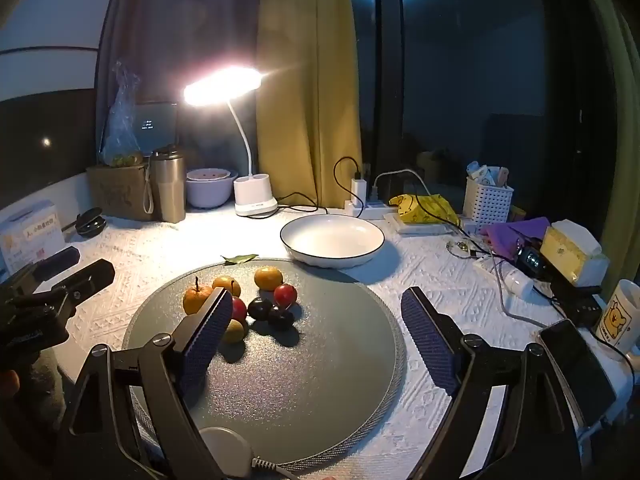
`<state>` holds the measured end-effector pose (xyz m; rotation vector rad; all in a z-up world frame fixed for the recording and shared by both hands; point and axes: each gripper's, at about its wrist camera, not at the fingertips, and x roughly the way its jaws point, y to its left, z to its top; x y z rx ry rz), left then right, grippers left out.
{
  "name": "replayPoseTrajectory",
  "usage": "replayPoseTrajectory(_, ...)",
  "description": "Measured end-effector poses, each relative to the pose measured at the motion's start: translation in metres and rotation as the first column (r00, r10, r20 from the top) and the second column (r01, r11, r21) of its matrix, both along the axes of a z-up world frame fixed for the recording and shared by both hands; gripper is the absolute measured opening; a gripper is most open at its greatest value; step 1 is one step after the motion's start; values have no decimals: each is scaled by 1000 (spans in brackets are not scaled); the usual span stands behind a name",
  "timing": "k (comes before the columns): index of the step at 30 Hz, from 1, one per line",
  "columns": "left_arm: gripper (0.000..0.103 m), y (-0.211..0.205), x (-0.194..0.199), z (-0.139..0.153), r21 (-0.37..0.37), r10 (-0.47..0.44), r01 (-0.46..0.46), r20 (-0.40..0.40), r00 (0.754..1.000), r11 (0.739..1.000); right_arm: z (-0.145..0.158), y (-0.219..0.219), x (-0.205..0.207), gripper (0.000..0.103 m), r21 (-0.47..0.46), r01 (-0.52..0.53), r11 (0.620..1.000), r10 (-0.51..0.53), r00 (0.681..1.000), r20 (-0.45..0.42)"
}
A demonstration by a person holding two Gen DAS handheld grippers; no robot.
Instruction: Organize fruits
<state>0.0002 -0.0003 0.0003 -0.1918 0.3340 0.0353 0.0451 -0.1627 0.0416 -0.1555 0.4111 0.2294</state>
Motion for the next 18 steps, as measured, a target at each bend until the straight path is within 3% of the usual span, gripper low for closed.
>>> replayPoseTrajectory(7,100,3,5,-6,-9,-53,53,-17,998,999,6,-4,0,89,21,-11,1000,11,1000,-9)
replayPoseTrajectory(12,100,-11,-6,3,44,-37,37,17,999,998,9,1,-8,89,8,-6,1000,6,1000,21)
replayPoseTrajectory(18,100,-15,-10,6,43,-34,33,36,999,999,10,-6,-7,89,20,-4,1000,4,1000,21)
